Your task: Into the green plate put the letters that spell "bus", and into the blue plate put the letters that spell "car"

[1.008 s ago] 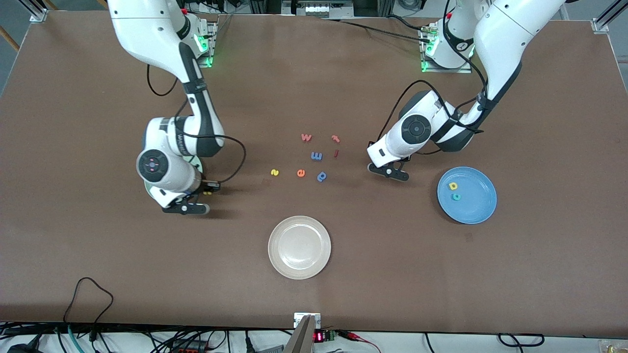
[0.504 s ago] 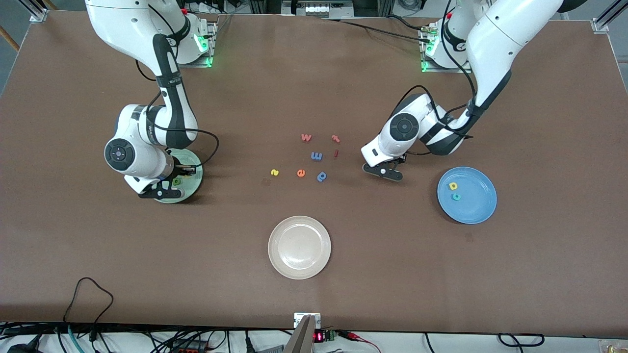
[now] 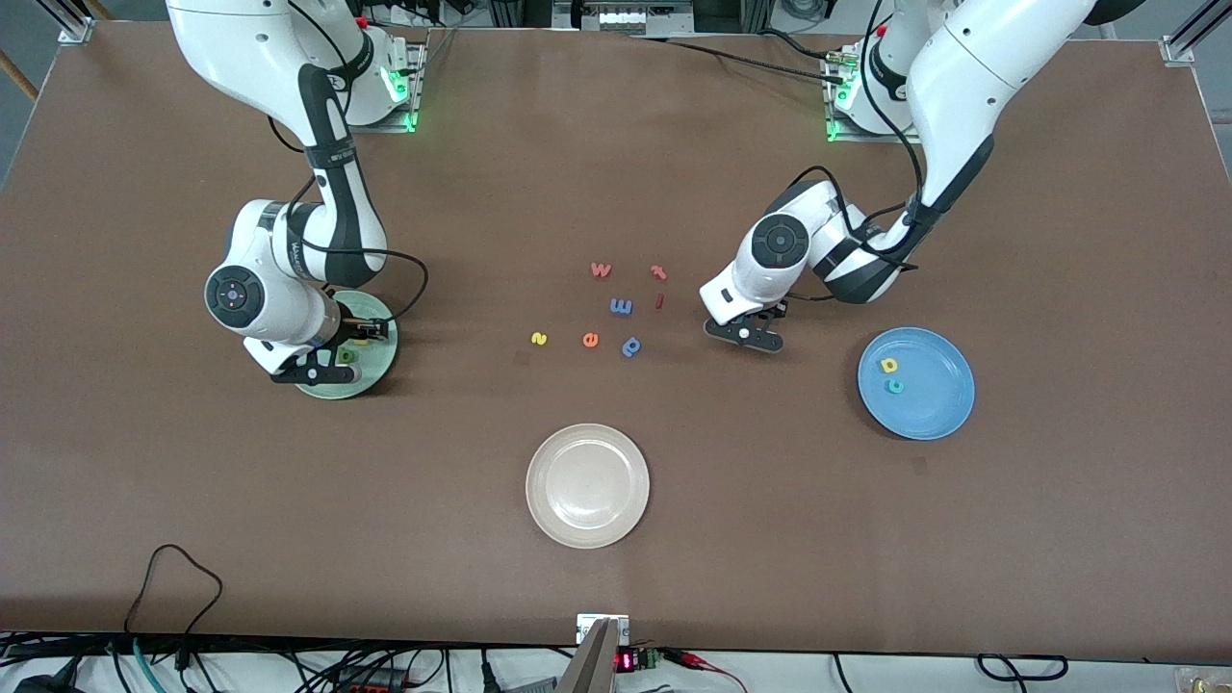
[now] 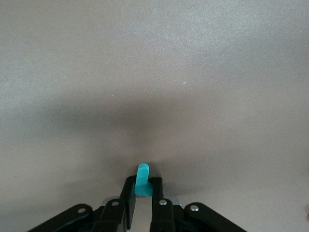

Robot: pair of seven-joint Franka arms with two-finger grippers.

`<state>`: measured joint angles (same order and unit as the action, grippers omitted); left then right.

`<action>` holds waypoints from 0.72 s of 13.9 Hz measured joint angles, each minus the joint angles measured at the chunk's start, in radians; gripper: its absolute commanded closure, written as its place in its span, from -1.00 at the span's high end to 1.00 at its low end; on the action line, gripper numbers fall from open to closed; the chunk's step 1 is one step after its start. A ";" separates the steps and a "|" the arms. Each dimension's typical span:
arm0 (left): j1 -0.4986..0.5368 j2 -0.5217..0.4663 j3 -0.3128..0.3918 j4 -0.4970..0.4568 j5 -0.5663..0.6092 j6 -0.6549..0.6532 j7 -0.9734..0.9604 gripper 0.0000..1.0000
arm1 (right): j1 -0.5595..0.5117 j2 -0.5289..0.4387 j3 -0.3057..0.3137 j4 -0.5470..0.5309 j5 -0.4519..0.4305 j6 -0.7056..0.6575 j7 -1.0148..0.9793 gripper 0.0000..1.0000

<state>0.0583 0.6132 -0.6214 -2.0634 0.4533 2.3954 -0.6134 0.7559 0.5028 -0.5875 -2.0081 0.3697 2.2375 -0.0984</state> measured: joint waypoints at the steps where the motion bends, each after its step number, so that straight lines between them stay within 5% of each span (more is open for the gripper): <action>1: 0.001 0.000 0.001 0.001 0.000 0.000 0.000 -0.90 | 0.025 -0.003 0.001 0.026 0.001 0.000 0.001 1.00; 6: 0.073 -0.061 0.011 0.073 0.010 -0.110 0.029 -0.86 | 0.178 0.040 0.028 0.159 0.128 0.000 0.057 0.90; 7: 0.104 -0.083 0.012 0.105 0.011 -0.181 0.079 -0.84 | 0.205 0.061 0.030 0.179 0.145 0.001 0.087 0.55; 10: 0.240 -0.111 0.020 0.189 0.012 -0.315 0.308 -0.76 | 0.264 0.138 0.032 0.224 0.158 0.005 0.160 0.55</action>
<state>0.2979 0.5022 -0.6015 -1.8743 0.4649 2.0799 -0.3059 1.0197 0.6403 -0.5558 -1.7841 0.5280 2.2424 0.0615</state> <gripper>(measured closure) 0.819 0.115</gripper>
